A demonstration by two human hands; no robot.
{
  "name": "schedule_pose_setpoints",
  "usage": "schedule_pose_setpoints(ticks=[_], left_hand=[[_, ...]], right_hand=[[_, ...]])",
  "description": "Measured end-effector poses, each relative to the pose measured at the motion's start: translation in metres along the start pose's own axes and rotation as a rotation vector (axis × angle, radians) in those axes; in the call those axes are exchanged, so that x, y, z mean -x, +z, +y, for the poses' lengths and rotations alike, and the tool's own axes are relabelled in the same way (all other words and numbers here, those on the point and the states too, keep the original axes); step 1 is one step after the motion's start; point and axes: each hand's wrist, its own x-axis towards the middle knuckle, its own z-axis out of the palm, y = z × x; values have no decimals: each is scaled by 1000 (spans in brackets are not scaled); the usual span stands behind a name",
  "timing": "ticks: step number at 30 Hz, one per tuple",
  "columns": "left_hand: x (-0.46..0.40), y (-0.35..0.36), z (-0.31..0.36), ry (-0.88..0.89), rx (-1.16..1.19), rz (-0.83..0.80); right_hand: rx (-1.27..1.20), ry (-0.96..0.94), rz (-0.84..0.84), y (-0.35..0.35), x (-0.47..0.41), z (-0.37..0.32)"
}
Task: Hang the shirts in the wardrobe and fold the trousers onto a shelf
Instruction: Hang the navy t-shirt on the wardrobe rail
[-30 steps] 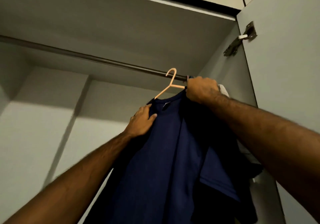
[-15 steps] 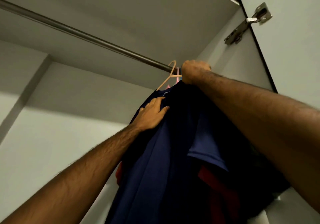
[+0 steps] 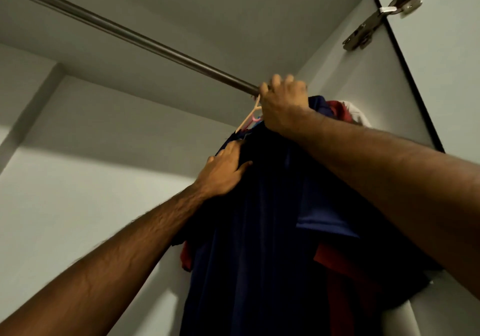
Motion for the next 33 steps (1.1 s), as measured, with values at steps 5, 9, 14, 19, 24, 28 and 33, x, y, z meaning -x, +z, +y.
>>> schedule_pose_setpoints(ticks=[5, 9, 14, 19, 24, 28, 33], left_hand=[[22, -6, -8, -23, -385, 22], [70, -31, -26, -74, -599, -34], [169, -74, -72, -176, -756, -206], [281, -140, -104, -316, -905, -331], [382, -219, -91, -462, -1060, -430], [453, -285, -54, -638, -1213, -565], [514, -363, 26, -806, -1368, -653]], right_hand=[[48, -324, 100, 23, 38, -43], [-321, -239, -36, 38, 78, -101], [-696, -137, -127, 32, 127, -189], [-954, -266, -193, -1, 182, -277], [-1222, -376, -92, -57, 232, -355], [-1419, -472, -56, -125, 273, -403], [-1632, -644, -73, -223, 329, -420]])
